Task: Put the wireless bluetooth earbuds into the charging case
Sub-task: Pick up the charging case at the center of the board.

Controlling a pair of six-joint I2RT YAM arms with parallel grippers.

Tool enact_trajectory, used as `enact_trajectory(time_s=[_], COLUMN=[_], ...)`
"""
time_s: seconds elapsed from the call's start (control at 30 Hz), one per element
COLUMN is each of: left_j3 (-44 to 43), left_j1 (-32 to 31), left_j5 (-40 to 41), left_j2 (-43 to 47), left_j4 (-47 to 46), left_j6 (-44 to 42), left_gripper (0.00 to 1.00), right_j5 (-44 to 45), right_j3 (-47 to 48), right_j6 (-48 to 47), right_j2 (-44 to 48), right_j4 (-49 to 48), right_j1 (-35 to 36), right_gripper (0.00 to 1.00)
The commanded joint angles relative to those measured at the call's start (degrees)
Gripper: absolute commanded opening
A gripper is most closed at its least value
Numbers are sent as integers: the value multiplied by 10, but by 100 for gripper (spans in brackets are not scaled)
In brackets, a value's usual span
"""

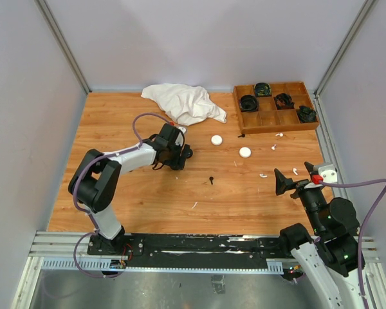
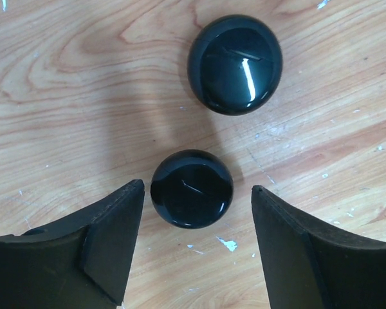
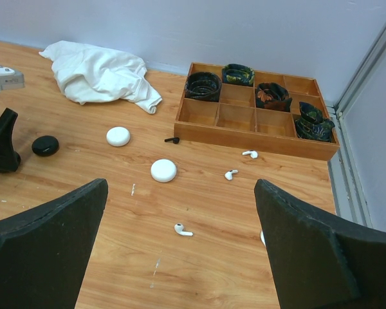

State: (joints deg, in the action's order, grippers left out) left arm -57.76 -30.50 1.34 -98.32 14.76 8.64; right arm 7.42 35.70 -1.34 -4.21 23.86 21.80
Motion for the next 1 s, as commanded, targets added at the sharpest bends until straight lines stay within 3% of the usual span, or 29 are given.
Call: enact_trajectory(time_s=[0.0, 0.5, 0.67, 0.87, 0.97], left_j3=[-25, -36, -34, -11, 15], left_j1=[-6, -9, -10, -9, -10], left_j5=[31, 35, 40, 47, 28], left_j2=[-23, -52, -57, -22, 18], left_j4=[24, 11, 2, -23, -55], left_j6=[-19, -26, -18, 49, 99], left_gripper=[71, 62, 54, 48, 39], right_j5=[-7, -6, -19, -19, -36], right_j3=[-6, -4, -3, 19, 37], right_j6=[-3, -4, -3, 12, 20], right_j2=[5, 3, -6, -59, -92], right_j4=[-18, -18, -17, -1, 9], right_j1=[8, 8, 8, 8, 8], right_gripper=[99, 98, 99, 98, 98])
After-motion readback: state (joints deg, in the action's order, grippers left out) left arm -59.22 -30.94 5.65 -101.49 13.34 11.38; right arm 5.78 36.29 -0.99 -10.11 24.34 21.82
